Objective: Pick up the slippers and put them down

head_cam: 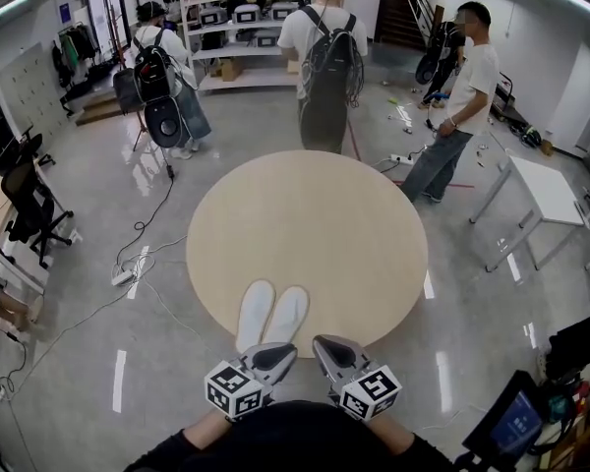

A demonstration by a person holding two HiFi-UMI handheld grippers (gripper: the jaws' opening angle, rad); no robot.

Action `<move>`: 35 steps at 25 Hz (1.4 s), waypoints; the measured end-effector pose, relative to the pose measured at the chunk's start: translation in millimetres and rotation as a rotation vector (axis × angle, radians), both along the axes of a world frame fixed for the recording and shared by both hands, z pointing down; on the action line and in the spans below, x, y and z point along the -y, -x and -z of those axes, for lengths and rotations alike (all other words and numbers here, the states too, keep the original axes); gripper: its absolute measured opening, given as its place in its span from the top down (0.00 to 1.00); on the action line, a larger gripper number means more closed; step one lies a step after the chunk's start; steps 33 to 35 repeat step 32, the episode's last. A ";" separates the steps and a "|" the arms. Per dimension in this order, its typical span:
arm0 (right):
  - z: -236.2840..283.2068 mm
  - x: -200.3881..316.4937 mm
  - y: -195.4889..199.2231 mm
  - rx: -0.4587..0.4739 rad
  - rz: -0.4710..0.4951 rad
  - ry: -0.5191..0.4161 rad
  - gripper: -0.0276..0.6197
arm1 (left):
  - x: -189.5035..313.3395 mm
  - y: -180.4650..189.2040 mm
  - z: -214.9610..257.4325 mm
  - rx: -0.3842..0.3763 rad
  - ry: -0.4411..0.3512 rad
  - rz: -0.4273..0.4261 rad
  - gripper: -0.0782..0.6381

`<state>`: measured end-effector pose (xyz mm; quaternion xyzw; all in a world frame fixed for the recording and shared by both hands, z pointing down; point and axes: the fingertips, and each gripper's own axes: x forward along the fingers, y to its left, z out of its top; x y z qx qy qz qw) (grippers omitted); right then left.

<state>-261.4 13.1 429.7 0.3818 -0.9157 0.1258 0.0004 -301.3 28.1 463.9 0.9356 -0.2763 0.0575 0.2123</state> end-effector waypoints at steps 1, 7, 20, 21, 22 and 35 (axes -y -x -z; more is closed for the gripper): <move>0.3 -1.9 -3.1 -0.001 -0.002 -0.001 0.93 | -1.3 -2.9 -0.3 0.000 0.001 -0.002 0.85; 1.3 -14.2 -36.0 0.002 -0.018 -0.002 0.93 | -12.3 -33.2 0.1 0.006 0.004 -0.015 0.85; -6.5 -45.3 -106.1 0.024 -0.029 0.018 0.93 | -44.4 -98.8 -8.8 0.019 0.033 -0.019 0.85; -8.4 -46.9 -110.3 0.029 -0.028 0.021 0.93 | -46.6 -102.2 -10.5 0.022 0.035 -0.016 0.86; -10.0 -48.4 -114.1 0.033 -0.026 0.025 0.93 | -48.7 -105.4 -12.0 0.025 0.038 -0.013 0.85; -12.4 -54.5 -137.3 0.064 0.005 0.058 0.93 | -55.2 -126.6 -11.1 0.039 0.071 0.026 0.86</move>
